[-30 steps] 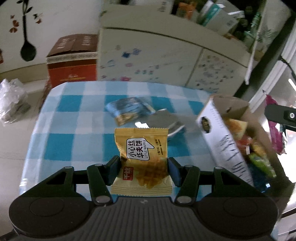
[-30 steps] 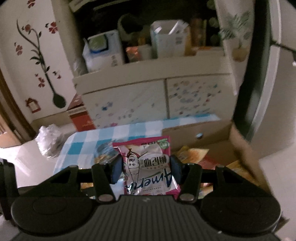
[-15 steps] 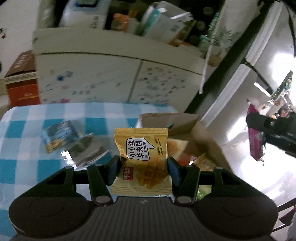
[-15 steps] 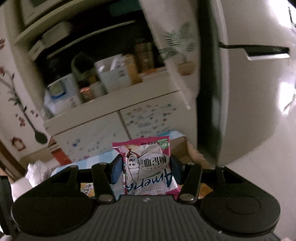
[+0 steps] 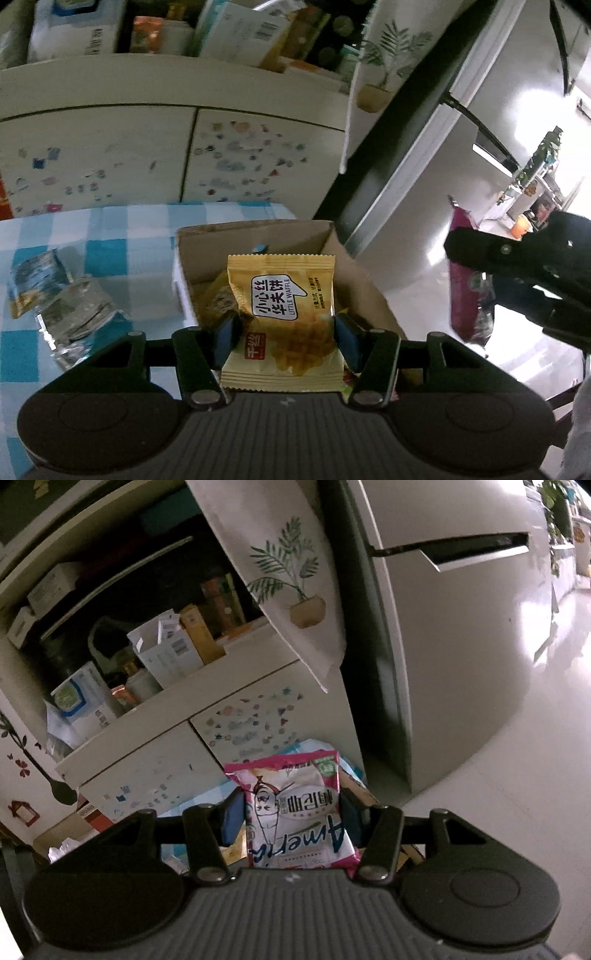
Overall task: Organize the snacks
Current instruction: 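Carry the Amer and waffle bags into the cardboard box and open both tools, then withdraw both tools from the box back over the table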
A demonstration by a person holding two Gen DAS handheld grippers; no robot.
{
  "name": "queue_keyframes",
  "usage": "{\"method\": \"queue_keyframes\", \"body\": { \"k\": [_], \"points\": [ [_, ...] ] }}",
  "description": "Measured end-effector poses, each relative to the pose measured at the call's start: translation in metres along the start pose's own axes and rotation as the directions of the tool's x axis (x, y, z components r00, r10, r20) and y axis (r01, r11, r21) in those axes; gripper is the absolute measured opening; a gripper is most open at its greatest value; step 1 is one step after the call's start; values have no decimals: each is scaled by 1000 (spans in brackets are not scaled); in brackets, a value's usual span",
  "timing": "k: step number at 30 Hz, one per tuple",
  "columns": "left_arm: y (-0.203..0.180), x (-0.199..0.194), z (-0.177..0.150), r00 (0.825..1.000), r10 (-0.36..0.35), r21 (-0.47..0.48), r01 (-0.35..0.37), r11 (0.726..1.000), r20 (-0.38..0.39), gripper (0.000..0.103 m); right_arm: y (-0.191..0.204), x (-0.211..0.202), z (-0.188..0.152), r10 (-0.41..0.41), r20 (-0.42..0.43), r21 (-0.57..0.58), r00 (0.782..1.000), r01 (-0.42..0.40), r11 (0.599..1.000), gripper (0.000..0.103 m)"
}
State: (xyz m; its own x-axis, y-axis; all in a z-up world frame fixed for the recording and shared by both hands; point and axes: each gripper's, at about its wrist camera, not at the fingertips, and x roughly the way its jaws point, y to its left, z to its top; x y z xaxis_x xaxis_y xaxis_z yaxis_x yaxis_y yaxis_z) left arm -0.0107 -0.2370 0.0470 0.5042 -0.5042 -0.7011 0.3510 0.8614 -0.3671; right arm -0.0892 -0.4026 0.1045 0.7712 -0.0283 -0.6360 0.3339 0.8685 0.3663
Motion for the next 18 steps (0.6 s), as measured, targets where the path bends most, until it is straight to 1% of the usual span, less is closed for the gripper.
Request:
{"method": "queue_keyframes", "body": {
  "k": [1, 3, 4, 5, 6, 10, 18],
  "points": [
    [-3, 1, 0, 1000, -2, 7, 2, 1000, 0, 63, -1, 1, 0, -3, -1, 7, 1000, 3, 1000, 56],
    [-9, 1, 1, 1000, -9, 21, 9, 1000, 7, 72, -3, 2, 0, -16, -2, 23, 1000, 16, 1000, 59],
    [-11, 0, 1, 1000, -14, 26, 14, 1000, 14, 82, -4, 3, 0, -26, -2, 32, 1000, 26, 999, 61],
    [-12, -2, 1, 1000, -12, 30, 11, 999, 26, 92, -6, 3, 0, -29, -2, 45, 1000, 29, 999, 67],
    [-13, -3, 2, 999, -2, 33, 1, 999, 37, 95, -7, 3, 0, -26, -1, 61, 1000, 26, 998, 70],
    [-13, -9, 5, 999, 0, 49, -3, 999, 46, 96, -10, 2, 1, -10, 4, 91, 1000, 9, 996, 74],
    [2, -17, 9, 997, 61, 47, -64, 997, 47, 98, -7, 5, 1, 0, -5, 97, 1000, 1, 995, 75]
  ]
}}
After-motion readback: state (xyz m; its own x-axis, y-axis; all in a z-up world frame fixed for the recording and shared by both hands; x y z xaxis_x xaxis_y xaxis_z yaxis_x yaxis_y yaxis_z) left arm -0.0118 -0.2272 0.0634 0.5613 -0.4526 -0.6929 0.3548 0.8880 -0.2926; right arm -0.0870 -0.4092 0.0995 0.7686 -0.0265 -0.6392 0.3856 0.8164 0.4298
